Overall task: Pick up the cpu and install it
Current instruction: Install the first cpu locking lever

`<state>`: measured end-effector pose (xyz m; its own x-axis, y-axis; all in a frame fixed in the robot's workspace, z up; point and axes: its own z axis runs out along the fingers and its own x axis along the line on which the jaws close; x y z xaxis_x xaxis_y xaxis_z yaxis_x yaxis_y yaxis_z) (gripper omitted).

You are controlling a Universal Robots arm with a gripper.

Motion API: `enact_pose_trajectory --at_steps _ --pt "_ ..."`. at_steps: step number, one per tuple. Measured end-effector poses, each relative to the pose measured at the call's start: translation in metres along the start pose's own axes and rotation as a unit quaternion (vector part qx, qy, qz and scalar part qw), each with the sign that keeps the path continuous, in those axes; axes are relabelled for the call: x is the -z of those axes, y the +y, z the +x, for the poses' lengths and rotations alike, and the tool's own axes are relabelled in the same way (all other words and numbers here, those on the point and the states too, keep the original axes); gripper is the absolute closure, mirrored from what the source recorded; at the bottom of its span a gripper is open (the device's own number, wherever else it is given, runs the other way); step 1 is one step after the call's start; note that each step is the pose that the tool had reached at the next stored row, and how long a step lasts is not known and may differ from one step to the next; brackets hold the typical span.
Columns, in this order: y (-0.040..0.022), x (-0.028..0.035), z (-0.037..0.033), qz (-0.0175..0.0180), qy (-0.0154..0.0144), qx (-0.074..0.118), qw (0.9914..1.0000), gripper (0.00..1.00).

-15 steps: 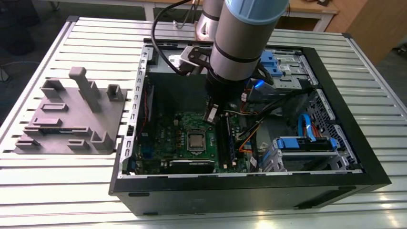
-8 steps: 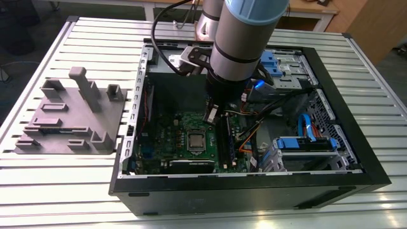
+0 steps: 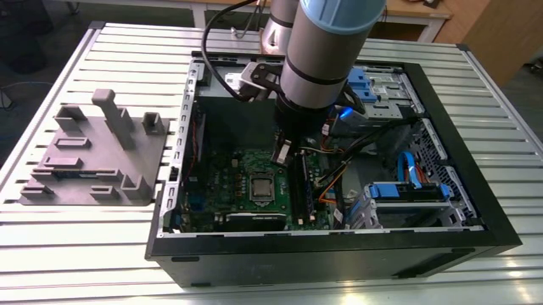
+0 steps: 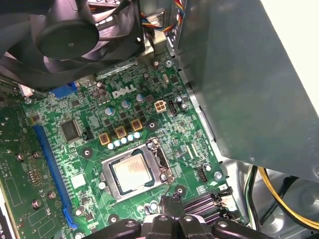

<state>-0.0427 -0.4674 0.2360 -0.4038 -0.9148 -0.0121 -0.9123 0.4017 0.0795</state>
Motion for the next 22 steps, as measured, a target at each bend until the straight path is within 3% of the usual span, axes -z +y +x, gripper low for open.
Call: enact_pose_trajectory --at_steps 10,15,22 --pt "-0.0010 -0.0032 0.0025 -0.0004 0.0024 0.030 0.99954 0.90" --pt "-0.0011 -0.0039 0.0037 -0.0006 0.0042 0.052 0.99865 0.90" --pt "-0.0024 -0.0040 0.0071 -0.0005 0.0052 0.059 0.99827 0.90"
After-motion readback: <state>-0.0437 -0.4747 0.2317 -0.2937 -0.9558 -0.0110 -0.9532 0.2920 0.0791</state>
